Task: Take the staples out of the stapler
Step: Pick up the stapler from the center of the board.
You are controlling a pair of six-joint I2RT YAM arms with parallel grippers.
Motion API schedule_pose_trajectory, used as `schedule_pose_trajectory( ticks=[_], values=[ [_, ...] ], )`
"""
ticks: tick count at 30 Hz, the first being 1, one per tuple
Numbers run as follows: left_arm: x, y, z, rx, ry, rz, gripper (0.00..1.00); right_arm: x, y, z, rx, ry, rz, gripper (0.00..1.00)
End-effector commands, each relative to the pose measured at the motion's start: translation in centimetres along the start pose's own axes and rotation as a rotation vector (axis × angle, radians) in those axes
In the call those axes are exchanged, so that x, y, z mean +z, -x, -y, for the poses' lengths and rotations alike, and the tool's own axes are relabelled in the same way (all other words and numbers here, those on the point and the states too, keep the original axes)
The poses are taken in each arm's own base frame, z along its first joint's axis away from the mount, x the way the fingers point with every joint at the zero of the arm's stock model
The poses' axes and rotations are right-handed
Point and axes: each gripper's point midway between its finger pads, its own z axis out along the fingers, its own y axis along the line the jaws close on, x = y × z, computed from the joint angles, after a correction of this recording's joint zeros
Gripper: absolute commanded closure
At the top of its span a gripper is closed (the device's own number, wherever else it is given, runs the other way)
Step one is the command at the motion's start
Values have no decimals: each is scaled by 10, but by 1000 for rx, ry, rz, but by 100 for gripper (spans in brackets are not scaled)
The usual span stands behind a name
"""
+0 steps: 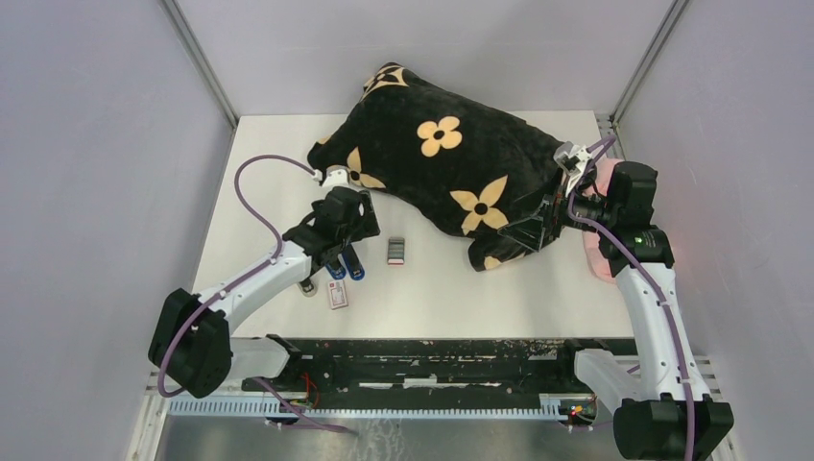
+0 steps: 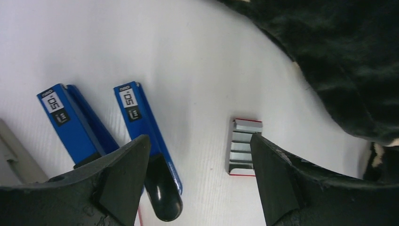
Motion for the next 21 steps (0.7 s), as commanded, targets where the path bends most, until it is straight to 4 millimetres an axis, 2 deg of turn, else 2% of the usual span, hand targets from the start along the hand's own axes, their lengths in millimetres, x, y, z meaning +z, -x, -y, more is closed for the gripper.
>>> schedule_pose_trajectory(
  ticks=[1,8,12,14,21],
  values=[
    [2,4,-20,34,110,28,16,1,5,-1,-42,-1,19,1],
    [8,-16,-34,28,169,-16,16,0,5,0,-46,-10,19,1],
    [17,-36,-38,47,189,-76,17,0,5,0,-51,-18,20,1],
    [20,-43,-41,59,204,-99,21,0,5,1,-50,-20,20,1],
    [22,-60,-46,71,217,-159,27,0,4,2,-45,-23,18,1]
  ],
)
